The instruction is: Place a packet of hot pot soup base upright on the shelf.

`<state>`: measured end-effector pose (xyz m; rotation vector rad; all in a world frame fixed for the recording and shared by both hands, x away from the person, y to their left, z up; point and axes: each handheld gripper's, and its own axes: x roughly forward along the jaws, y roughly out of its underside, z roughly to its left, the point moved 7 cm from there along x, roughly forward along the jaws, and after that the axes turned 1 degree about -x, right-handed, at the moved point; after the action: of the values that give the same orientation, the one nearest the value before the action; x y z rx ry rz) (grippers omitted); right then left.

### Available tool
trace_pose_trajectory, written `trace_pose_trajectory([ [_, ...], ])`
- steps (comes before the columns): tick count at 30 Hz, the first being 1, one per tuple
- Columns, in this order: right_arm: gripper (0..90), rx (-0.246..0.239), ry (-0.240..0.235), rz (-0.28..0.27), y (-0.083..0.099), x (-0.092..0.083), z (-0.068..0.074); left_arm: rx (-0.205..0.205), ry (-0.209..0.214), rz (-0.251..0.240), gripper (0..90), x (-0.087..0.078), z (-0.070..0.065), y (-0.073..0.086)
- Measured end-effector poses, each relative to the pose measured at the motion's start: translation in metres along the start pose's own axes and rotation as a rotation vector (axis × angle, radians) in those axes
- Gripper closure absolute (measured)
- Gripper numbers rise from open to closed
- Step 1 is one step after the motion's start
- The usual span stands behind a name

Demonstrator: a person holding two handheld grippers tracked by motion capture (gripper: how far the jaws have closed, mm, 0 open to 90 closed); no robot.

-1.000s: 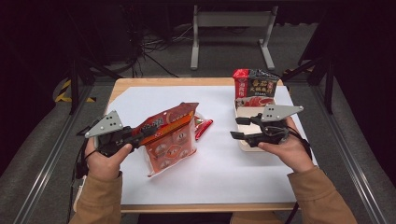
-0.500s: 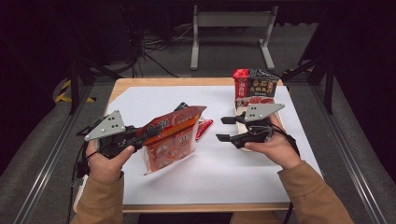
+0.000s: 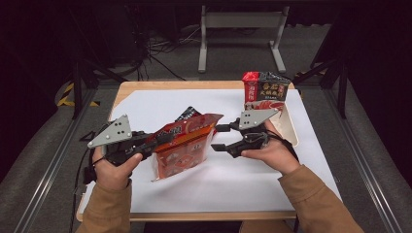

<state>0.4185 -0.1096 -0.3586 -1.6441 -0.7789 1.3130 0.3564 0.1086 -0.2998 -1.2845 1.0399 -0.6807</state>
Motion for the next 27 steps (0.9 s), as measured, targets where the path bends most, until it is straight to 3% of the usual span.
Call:
trace_pose_trajectory([
  [4,36.3,-0.007,-0.027,-0.006,0.001,0.007,0.004,0.017,0.018,-0.002,90.0,0.001,-0.004,-0.002],
  [9,35.6,-0.038,-0.057,-0.022,-0.002,0.016,0.013,0.006,0.035,-0.016,90.0,0.002,-0.008,-0.003],
  [15,35.6,-0.083,-0.062,-0.03,-0.005,0.022,0.019,0.011,0.035,-0.024,90.0,0.003,-0.009,-0.005],
  [27,35.4,-0.139,-0.057,-0.056,-0.002,0.03,0.022,-0.017,0.024,-0.059,90.0,0.0,-0.006,-0.006],
])
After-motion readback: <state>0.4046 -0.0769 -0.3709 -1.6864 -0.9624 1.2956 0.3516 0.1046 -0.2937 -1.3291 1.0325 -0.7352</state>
